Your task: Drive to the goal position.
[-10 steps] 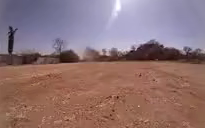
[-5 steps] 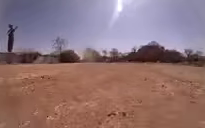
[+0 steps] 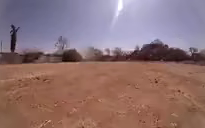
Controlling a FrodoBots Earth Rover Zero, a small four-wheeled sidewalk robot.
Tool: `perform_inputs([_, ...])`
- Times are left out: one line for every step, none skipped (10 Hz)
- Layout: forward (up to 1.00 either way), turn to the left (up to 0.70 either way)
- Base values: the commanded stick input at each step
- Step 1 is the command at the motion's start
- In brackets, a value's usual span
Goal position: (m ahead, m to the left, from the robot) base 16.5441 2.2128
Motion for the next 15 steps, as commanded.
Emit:
perform_inputs([1.0,0.0])
perform_inputs([1.0,0.0])
perform_inputs([1.0,0.0])
perform_inputs([1.0,0.0])
perform_inputs([1.0,0.0])
perform_inputs([1.0,0.0])
perform_inputs([1.0,0.0])
perform_inputs([1.0,0.0])
perform_inputs([1.0,0.0])
perform_inputs([1.0,0.0])
perform_inputs([1.0,0.0])
perform_inputs([1.0,0.0])
perform_inputs([1.0,0.0])
perform_inputs([1.0,0.0])
perform_inputs([1.0,0.0])
